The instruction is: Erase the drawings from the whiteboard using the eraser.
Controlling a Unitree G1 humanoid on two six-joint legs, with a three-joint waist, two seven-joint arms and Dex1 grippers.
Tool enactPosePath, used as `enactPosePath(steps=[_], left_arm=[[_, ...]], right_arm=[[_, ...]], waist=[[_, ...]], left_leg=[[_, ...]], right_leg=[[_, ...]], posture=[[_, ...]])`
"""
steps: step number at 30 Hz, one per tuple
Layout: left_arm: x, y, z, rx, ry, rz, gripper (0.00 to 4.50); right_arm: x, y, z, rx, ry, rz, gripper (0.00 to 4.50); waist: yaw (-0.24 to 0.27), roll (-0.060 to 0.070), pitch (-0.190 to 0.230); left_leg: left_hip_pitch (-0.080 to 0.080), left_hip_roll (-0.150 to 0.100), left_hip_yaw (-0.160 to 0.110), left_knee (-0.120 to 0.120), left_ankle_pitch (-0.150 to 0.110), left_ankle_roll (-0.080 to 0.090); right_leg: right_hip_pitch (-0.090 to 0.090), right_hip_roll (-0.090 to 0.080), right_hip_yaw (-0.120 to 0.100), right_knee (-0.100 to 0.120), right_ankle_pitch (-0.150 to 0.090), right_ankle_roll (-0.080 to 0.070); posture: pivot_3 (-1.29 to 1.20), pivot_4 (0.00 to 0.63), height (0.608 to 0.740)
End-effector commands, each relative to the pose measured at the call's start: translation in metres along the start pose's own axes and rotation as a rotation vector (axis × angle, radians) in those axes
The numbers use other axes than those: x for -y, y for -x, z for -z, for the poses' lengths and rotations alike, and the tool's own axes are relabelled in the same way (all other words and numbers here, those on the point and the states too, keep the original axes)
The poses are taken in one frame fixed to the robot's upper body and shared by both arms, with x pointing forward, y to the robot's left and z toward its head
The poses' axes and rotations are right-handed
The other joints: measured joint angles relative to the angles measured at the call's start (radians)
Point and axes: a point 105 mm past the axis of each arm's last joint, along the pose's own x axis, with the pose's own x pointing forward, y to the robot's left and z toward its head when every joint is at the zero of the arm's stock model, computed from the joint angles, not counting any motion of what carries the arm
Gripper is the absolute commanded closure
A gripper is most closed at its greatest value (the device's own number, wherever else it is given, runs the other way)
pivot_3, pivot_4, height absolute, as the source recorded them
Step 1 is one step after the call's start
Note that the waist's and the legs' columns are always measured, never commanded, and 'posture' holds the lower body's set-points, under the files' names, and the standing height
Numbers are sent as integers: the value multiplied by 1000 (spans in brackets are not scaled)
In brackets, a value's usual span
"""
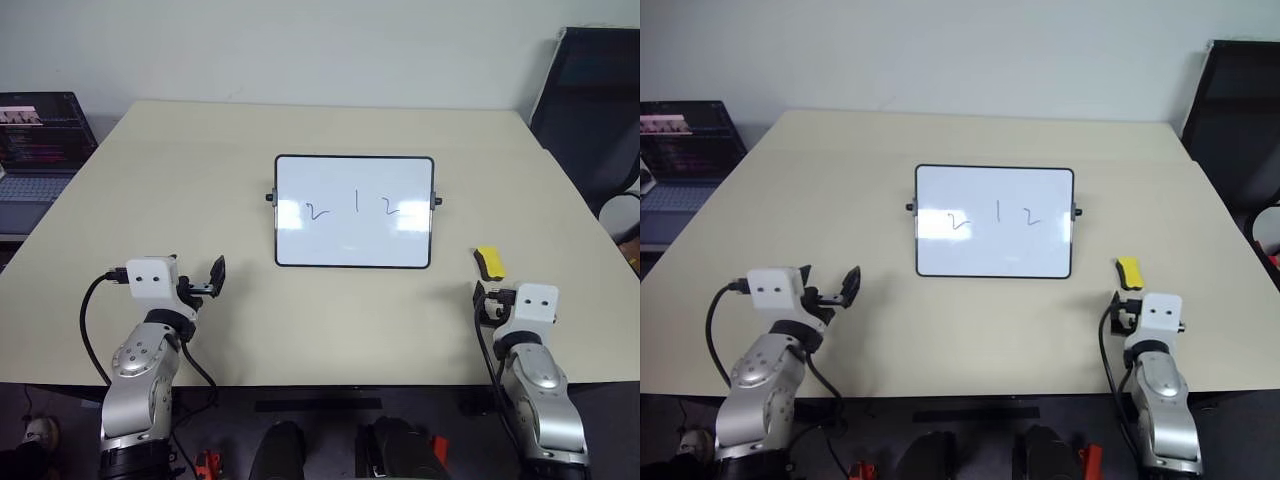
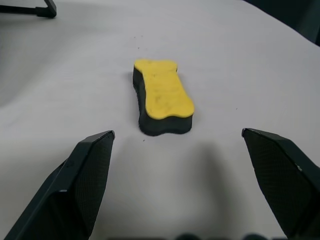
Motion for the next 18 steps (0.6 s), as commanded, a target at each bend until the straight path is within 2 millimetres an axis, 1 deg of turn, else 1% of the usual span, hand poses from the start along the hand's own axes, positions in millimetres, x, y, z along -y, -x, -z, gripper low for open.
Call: enactPosePath(steps=[1, 3, 5, 8, 9, 11, 13, 16, 18], left_arm=[[40, -13, -43, 128, -47, 214, 0], [78, -16, -58, 175, -55, 421, 0], [110, -14, -65, 192, -63, 604, 0], [143, -8, -69, 186, -28, 817, 0], [153, -3, -67, 169, -24, 903, 0], [167, 6, -60, 123, -15, 1039, 0], [175, 12, -52, 77, -13, 1132, 0], [182, 17, -43, 39, -41, 1215, 0], [185, 16, -40, 38, -60, 1237, 0]], right_arm=[[13, -10, -26, 73, 11, 4, 32], [11, -16, -32, 81, 7, -17, 32], [10, -22, -36, 72, 2, -23, 32], [10, -29, -39, 53, -14, -21, 32], [9, -31, -40, 45, -21, -23, 32], [7, -34, -41, 28, -36, -28, 32], [6, -37, -43, 16, -66, -22, 32], [5, -41, -45, 0, -97, -17, 32], [3, -44, -45, -7, -117, -23, 32]], waist=[[2, 0, 0], [3, 0, 0], [2, 0, 0], [-1, 0, 0], [-3, 0, 0], [-10, 1, 0], [-14, 1, 0], [-18, 1, 1], [-18, 1, 1]], left_leg=[[0, -1, 0, 0, 0, 0], [0, -1, 0, 1, 0, 0], [0, -2, 0, 2, 0, 0], [0, -2, 2, 1, 0, 0], [0, -1, 2, 1, 0, 0], [-1, -1, 2, 0, 0, 0], [0, -1, 1, 0, 0, 0], [0, 0, 0, 0, 0, 0], [0, -1, 0, 1, 0, 0]], right_leg=[[0, 1, 0, 0, 0, 0], [1, 1, 0, 0, 0, 0], [1, 1, 0, 0, 1, 2], [1, 1, 0, -1, 1, 2], [0, 2, 0, -1, 1, 2], [0, 3, 1, 0, 1, 2], [0, 3, 1, 0, 1, 1], [0, 3, 0, 1, 1, 1], [0, 3, 0, 1, 1, 1]], posture=[[0, 150, 740], [0, 150, 740], [0, 150, 740], [0, 150, 740], [0, 150, 740], [0, 150, 740], [0, 150, 740], [0, 150, 740], [0, 150, 740]])
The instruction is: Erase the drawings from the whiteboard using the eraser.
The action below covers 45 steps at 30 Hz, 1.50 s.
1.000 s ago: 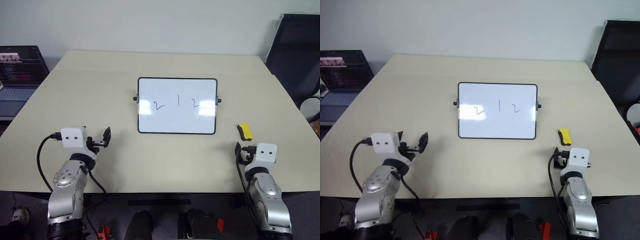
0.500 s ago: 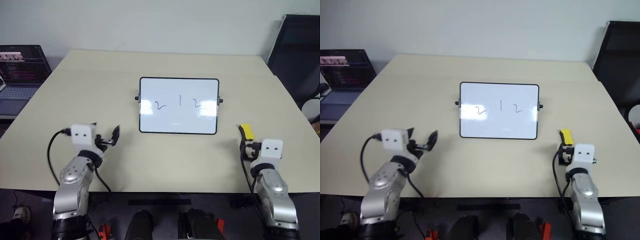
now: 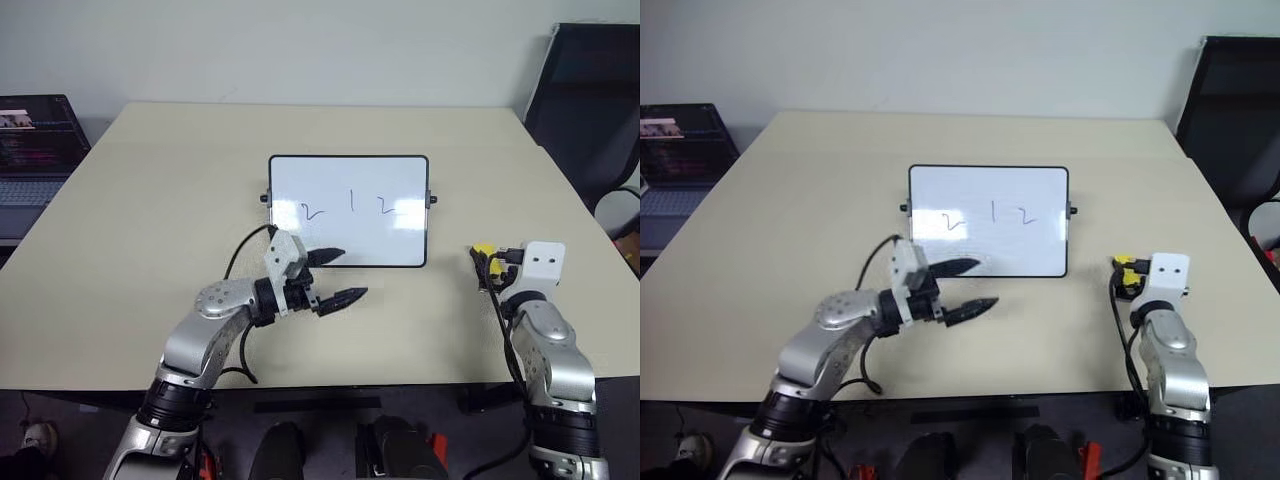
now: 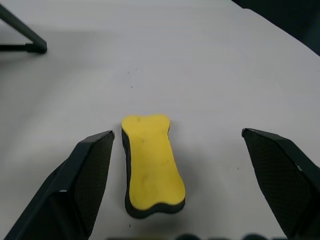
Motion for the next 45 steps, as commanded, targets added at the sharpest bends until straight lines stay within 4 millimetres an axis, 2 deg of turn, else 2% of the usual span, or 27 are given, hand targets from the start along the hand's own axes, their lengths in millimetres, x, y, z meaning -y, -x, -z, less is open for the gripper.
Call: enactPosePath(steps=[1, 10, 20, 32, 36, 43, 45], left_arm=[[3, -8, -6, 8, -60, 59, 0], [-4, -15, -5, 17, -127, 44, 0], [-4, -6, 1, 7, -128, 18, 0], [-6, -7, -3, 7, -142, 17, 0], [-7, -7, -6, 9, -146, 19, 0], [-8, -9, -8, 12, -158, 18, 0], [-8, -9, -9, 12, -158, 19, 0]], right_arm=[[1, -5, -9, 13, -49, 8, 32], [-11, -13, -4, -35, -91, -24, 32], [-11, -15, 5, -66, -92, -20, 32], [-9, -15, 7, -69, -99, -5, 32], [-7, -15, 7, -67, -106, 4, 836], [-8, -14, 7, -63, -112, 7, 3326], [-9, -14, 7, -63, -113, 8, 3509]], waist=[[0, 0, 0], [0, 0, 0], [0, 0, 0], [0, 0, 0], [0, 0, 0], [0, 0, 0], [0, 0, 0]], left_leg=[[0, 0, 0, 0, 0, 0], [-1, 0, 0, 0, 0, 0], [-1, 0, 0, 0, 0, 0], [-1, 0, 0, 0, 0, 0], [-1, 0, 0, 0, 0, 0], [-1, 0, 0, 0, 0, 0], [-1, 0, 0, 0, 0, 0]], right_leg=[[0, 0, 0, 0, 0, 0], [0, 0, 0, -1, 0, 0], [0, 0, 0, -1, 0, 0], [0, 0, 0, -1, 0, 0], [0, 0, 0, -1, 0, 0], [0, 0, 0, -1, 0, 0], [0, 0, 0, -1, 0, 0]], posture=[[0, 150, 740], [0, 150, 740], [0, 150, 740], [0, 150, 740], [0, 150, 740], [0, 150, 740], [0, 150, 740]])
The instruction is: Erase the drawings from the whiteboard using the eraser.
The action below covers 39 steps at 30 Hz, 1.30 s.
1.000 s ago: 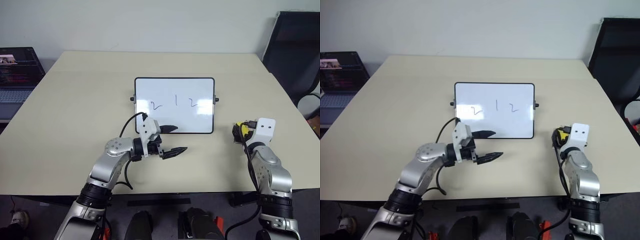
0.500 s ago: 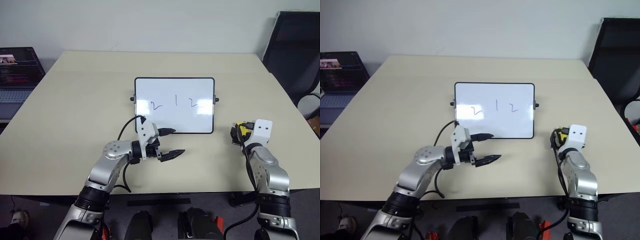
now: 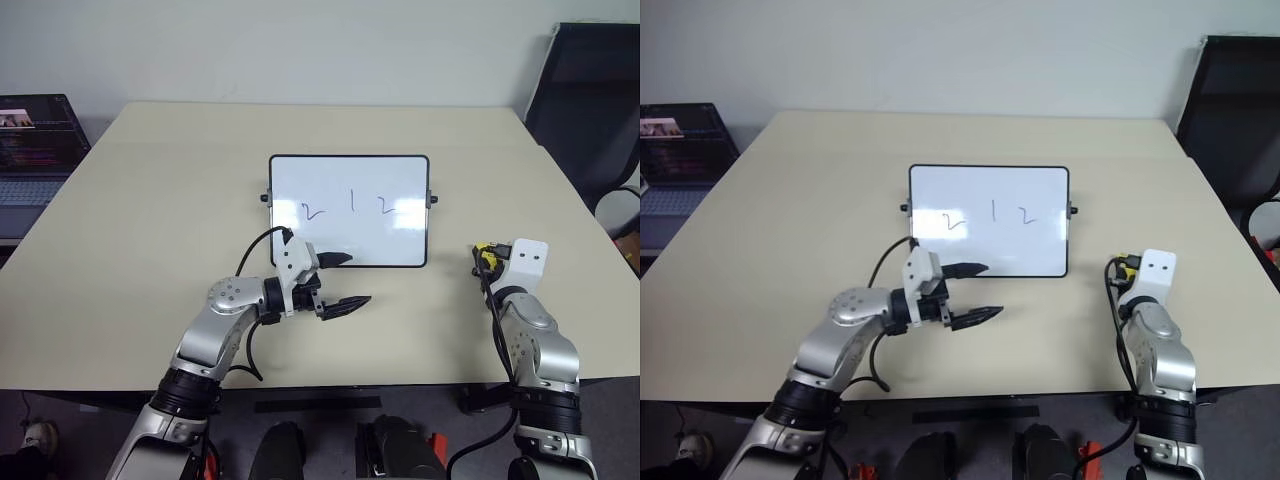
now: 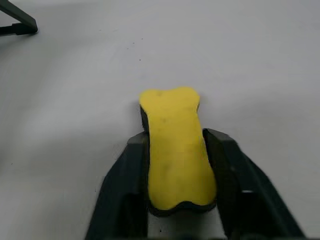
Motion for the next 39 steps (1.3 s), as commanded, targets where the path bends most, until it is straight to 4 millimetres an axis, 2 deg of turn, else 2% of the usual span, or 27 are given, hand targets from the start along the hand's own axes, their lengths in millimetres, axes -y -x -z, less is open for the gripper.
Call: enactPosePath(steps=[1, 8, 12, 17, 24, 28, 35, 39], left_arm=[[-3, 1, -15, 37, -48, -9, 0], [-7, 3, -14, 29, -51, -39, 0], [-36, 9, -12, 30, -95, -261, 0], [-54, 12, -10, 60, -96, -446, 0], [-56, 5, -9, 70, -103, -478, 0], [-54, 0, -10, 82, -104, -471, 0], [-59, 1, -12, 81, -115, -476, 0], [-61, 3, -13, 81, -122, -483, 0]], right_arm=[[2, 2, -11, 49, -14, 6, 3509], [1, 2, -18, 84, 28, 11, 3509], [-12, 5, -37, 180, 42, -36, 3509], [-40, 9, -60, 305, 79, -134, 3509], [-74, 16, -83, 430, 80, -249, 3509], [-106, 18, -97, 494, 63, -331, 3509], [-148, 14, -105, 503, 27, -428, 3509], [-165, 8, -103, 475, 30, -455, 3509]], waist=[[0, 0, 0], [0, 0, 0], [-1, 0, 0], [0, 0, 0], [0, 0, 0], [-3, 0, 0], [-2, 0, 0], [-2, 0, 0]], left_leg=[[0, 0, 0, 0, 0, 0], [0, 0, 0, 0, 0, 0], [0, 0, 0, 0, 0, 0], [0, 0, 0, 0, 0, 0], [0, 0, 0, 0, 0, 0], [0, 0, 0, 0, 0, 0], [-1, 0, 0, 0, 0, 0], [-1, 0, 0, 0, 0, 0]], right_leg=[[0, 0, 0, 0, 0, 0], [0, 0, 0, 0, 0, 0], [0, 0, 0, 0, 0, 0], [0, 0, 0, 0, 0, 0], [0, 0, 0, 0, 0, 0], [0, 0, 0, 0, 0, 1], [0, 0, 0, 0, 0, 1], [0, 0, 0, 0, 1, 1]], posture=[[0, 150, 740], [0, 150, 740], [0, 150, 740], [0, 150, 740], [0, 150, 740], [0, 150, 740], [0, 150, 740], [0, 150, 740]])
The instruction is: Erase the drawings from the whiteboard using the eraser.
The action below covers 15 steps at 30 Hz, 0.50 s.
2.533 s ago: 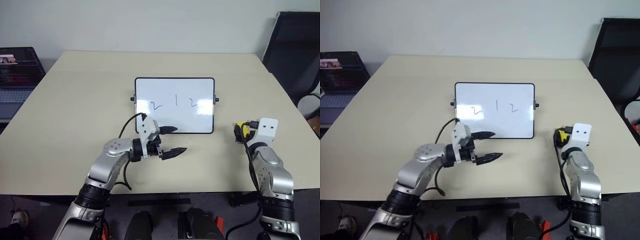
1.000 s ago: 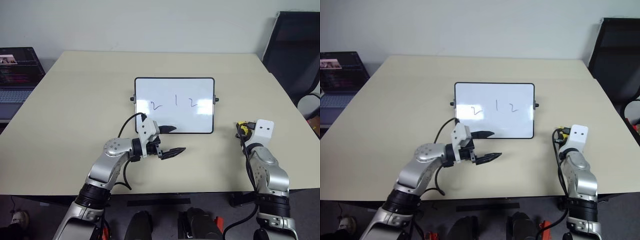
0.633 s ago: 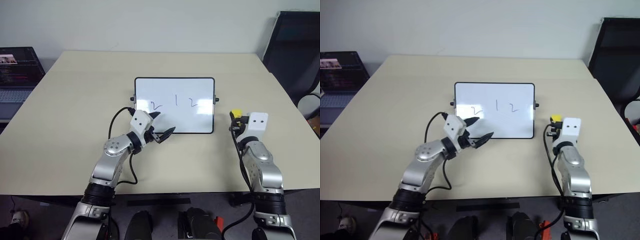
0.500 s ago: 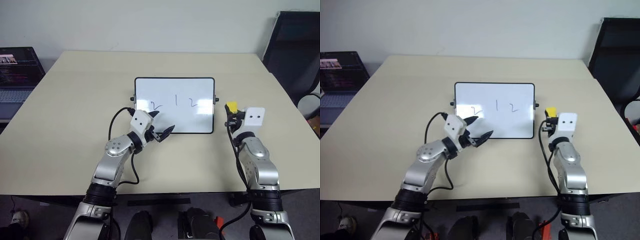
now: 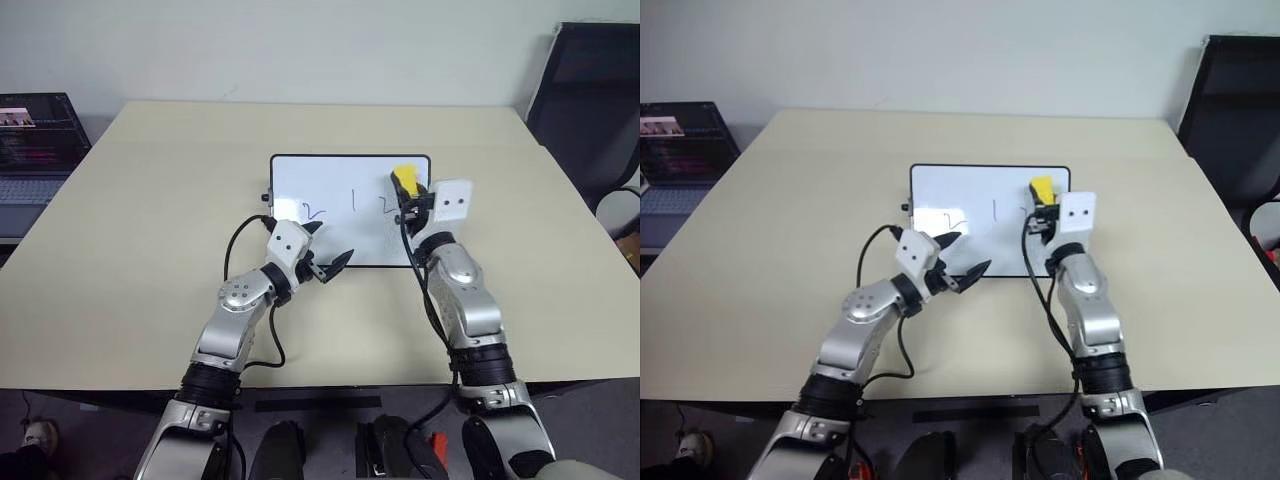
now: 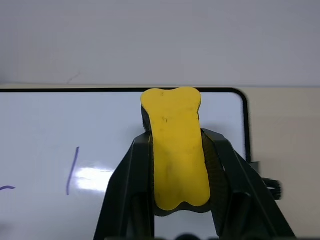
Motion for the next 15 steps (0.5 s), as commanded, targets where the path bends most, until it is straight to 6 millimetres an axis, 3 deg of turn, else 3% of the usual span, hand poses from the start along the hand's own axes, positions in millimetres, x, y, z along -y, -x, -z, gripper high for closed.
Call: enactPosePath(steps=[1, 7, 15], left_arm=[[-7, -2, -19, 61, -46, -16, 0], [-10, 0, -18, 57, -57, -24, 0], [-18, 1, -21, 57, -74, -36, 0]], right_arm=[[-9, -11, -11, 31, 17, -22, 3509], [-13, -17, 7, -77, 52, 4, 3509], [-12, -5, 30, -186, 101, 1, 3509]], waist=[[0, 0, 0], [0, 0, 0], [-1, 0, 0]], left_leg=[[0, 0, 0, 0, 0, 0], [0, 0, 0, 0, 0, 0], [1, 0, 0, 0, 0, 0]], right_leg=[[0, 0, 0, 0, 0, 0], [0, 0, 0, 0, 0, 0], [0, 0, 0, 1, 0, 0]], posture=[[0, 150, 740], [0, 150, 740], [0, 150, 740]])
